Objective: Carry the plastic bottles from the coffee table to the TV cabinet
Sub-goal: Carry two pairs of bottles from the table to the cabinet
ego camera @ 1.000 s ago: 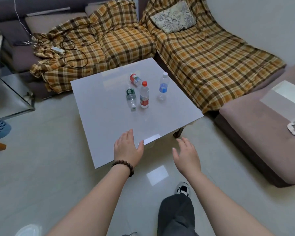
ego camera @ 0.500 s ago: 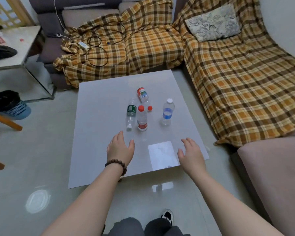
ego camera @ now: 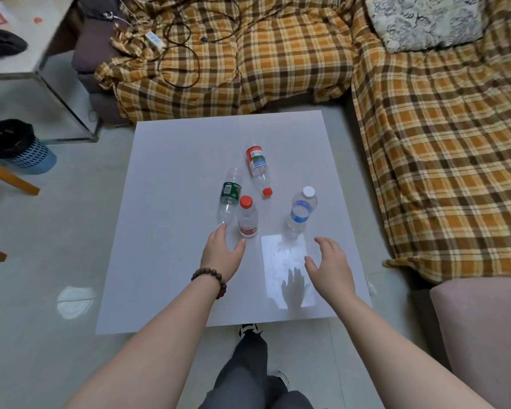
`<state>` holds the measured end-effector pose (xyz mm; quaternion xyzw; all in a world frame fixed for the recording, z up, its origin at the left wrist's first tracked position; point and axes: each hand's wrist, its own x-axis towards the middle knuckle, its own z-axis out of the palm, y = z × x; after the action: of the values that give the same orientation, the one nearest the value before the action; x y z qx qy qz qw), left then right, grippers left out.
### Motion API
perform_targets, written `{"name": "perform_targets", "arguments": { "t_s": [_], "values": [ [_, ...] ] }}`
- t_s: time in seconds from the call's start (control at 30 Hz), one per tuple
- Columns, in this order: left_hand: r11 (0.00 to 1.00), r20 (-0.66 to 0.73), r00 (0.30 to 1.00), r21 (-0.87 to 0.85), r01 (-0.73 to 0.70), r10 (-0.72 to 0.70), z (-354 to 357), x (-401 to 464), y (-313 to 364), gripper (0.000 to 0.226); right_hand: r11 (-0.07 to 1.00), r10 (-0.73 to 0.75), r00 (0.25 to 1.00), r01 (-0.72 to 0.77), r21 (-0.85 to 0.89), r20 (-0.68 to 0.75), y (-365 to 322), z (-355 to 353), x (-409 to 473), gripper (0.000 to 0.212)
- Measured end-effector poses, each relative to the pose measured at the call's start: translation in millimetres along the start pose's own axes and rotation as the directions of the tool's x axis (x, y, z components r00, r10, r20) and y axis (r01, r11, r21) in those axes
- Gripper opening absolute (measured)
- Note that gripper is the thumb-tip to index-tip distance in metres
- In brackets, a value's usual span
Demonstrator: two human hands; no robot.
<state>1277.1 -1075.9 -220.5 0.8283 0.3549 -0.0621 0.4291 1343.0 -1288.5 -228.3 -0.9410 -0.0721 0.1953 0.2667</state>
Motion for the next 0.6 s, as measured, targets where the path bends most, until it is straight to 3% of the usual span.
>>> {"name": "perform_targets", "arguments": {
  "t_s": [0.2,0.4,0.5,0.6],
  "values": [
    [0.988,0.048,0.997,-0.143,0.066,-0.059,23,57,0,0.091,0.974,0.120,0.992,-0.110,0.200,-0.039,-3,1,70,0.086],
    [0.937,0.012,0.996,-0.338,0.087,-0.088,57,110,2,0.116,0.909,0.113,0.993,-0.094,0.407,-0.025,0,15,138,0.102],
    [0.929,-0.035,0.992,-0.356,0.099,-0.119,71,127,-2,0.106,0.899,0.066,0.998,-0.049,0.435,-0.025,4,25,162,0.102],
    [0.939,-0.085,0.986,-0.327,0.106,-0.140,78,137,-6,0.081,0.915,0.032,0.999,-0.025,0.403,-0.010,7,32,175,0.090]
  ]
}}
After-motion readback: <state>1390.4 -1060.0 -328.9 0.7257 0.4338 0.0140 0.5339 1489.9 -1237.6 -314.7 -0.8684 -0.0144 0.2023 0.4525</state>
